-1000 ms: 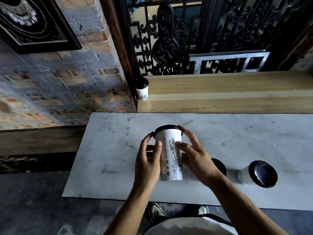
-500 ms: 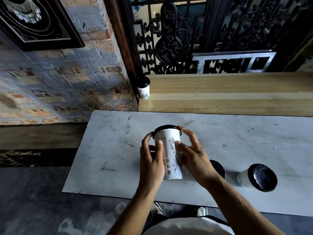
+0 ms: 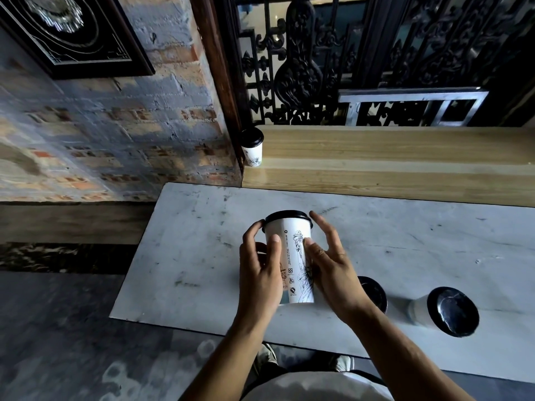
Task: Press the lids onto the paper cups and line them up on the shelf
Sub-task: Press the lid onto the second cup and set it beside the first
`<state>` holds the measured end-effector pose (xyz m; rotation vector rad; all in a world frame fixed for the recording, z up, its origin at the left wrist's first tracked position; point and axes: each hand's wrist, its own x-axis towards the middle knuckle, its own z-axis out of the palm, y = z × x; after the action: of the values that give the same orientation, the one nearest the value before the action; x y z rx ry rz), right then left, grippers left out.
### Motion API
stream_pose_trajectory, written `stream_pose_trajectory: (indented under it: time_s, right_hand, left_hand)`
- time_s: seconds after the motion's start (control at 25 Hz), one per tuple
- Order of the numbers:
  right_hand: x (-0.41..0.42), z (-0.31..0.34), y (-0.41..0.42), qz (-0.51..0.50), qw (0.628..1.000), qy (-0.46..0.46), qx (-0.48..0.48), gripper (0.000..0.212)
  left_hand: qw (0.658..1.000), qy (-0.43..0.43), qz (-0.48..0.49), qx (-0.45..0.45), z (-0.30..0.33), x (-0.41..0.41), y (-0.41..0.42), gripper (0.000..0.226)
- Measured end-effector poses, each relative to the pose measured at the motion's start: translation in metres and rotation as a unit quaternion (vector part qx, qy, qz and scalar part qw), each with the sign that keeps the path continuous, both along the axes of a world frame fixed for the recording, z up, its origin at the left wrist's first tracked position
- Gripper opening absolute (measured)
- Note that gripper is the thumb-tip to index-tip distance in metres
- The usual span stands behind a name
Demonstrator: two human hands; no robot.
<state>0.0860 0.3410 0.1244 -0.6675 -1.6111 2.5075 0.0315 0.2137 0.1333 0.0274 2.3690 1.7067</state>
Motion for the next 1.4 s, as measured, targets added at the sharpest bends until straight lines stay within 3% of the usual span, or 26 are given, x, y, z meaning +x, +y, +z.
stream_pose_trajectory:
  time_s: [0.2, 0.4, 0.52, 0.6, 0.72, 0.84, 1.12, 1.32, 1.4]
  right_hand:
    - [-0.004, -0.007, 0.001, -0.019, 0.998, -0.040, -0.050, 0.075]
    - [-0.003, -0.007, 0.005, -0.012, 0.997, -0.021, -0.071, 0.063]
    - [-0.002, -0.005, 0.007, -0.018, 0.998, -0.021, -0.048, 0.062]
    - [-0.001, -0.006, 0.010, -0.017, 0.999, -0.015, -0.028, 0.062]
    - [-0.002, -0.007, 0.013, -0.018, 0.999, -0.019, -0.032, 0.043]
    - [-0.001, -0.009, 0.016, -0.015, 0.999, -0.027, -0.040, 0.048]
    - [0.003, -0.001, 0.020, 0.002, 0.999, -0.001, -0.039, 0.059]
    - [0.006, 0.013, 0.020, 0.036, 0.998, 0.027, -0.034, 0.036]
    - [0.006, 0.013, 0.022, 0.033, 0.999, 0.015, -0.034, 0.036]
  left_hand:
    - [1.000, 0.004, 0.008, 0.010, 0.000, 0.000, -0.002, 0.038]
    - [0.999, -0.025, -0.015, 0.044, 0.007, 0.004, -0.002, 0.047]
    - [0.999, 0.018, -0.014, 0.029, 0.002, 0.004, -0.007, 0.050]
    - [0.999, 0.047, -0.015, 0.019, 0.001, 0.004, -0.009, 0.045]
    - [0.996, 0.086, -0.017, 0.013, 0.006, 0.002, -0.011, 0.031]
    - [0.992, 0.119, -0.024, 0.012, 0.009, 0.001, -0.011, 0.021]
    - [0.997, 0.056, -0.012, 0.059, 0.014, 0.002, -0.007, 0.021]
    - [0.994, 0.012, -0.035, 0.100, 0.013, 0.004, -0.008, 0.027]
    - [0.994, 0.017, -0.033, 0.104, 0.012, 0.002, -0.010, 0.025]
